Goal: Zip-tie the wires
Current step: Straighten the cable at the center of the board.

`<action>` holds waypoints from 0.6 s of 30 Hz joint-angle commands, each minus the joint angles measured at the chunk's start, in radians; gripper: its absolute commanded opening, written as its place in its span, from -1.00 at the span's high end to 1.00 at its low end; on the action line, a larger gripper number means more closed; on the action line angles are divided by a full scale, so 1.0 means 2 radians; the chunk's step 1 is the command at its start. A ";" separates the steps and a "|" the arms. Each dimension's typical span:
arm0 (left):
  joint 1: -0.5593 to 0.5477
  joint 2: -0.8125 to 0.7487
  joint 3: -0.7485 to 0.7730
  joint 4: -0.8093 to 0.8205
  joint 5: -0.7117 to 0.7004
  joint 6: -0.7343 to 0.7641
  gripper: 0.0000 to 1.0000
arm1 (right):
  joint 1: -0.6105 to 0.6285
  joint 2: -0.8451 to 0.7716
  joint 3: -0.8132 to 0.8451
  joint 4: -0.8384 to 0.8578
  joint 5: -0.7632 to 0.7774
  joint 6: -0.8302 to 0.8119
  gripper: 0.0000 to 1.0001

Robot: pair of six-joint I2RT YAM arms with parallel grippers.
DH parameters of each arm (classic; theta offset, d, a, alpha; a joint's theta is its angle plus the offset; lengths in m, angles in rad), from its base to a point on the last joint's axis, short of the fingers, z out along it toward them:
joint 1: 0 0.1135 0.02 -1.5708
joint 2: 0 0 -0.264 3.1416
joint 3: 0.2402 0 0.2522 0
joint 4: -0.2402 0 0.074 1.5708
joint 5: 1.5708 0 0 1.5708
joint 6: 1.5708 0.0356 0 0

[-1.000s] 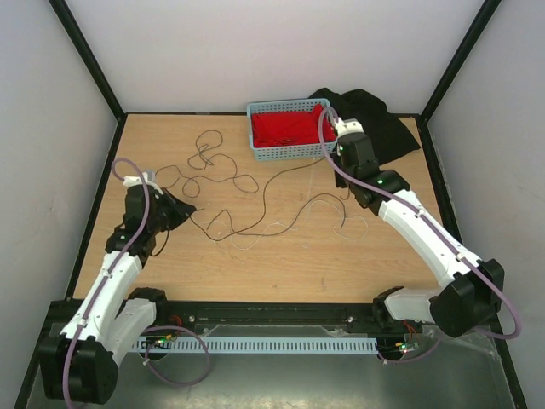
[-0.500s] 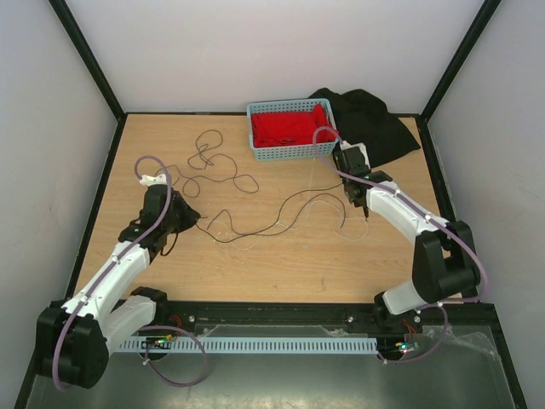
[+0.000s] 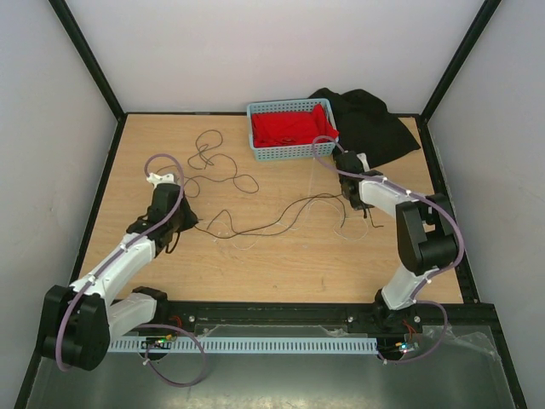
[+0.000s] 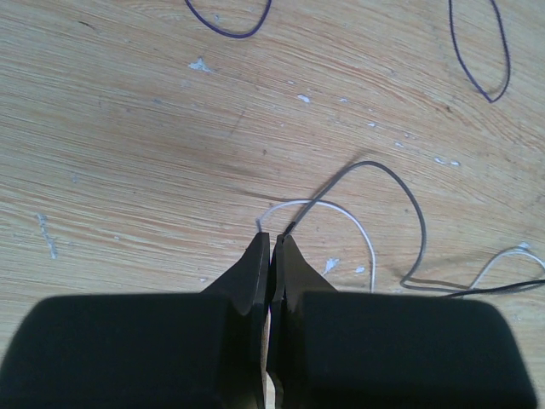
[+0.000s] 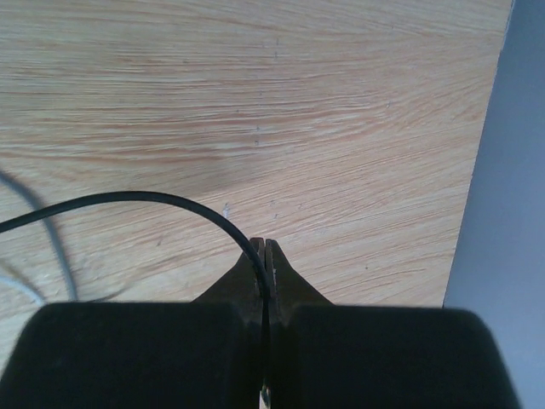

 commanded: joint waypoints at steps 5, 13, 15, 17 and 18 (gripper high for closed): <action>-0.020 0.030 0.005 0.020 -0.051 0.024 1.00 | -0.032 0.035 0.023 0.002 0.045 -0.003 1.00; -0.033 0.055 0.003 0.027 -0.070 0.024 1.00 | -0.042 0.059 0.030 0.002 0.045 -0.003 1.00; -0.036 0.057 0.001 0.027 -0.076 0.023 1.00 | -0.043 0.065 0.029 0.002 0.041 -0.004 1.00; -0.037 0.058 0.000 0.027 -0.076 0.023 1.00 | -0.042 0.067 0.030 0.002 0.016 -0.005 1.00; -0.038 0.059 0.001 0.028 -0.074 0.023 1.00 | -0.042 0.065 0.029 0.002 -0.002 -0.006 1.00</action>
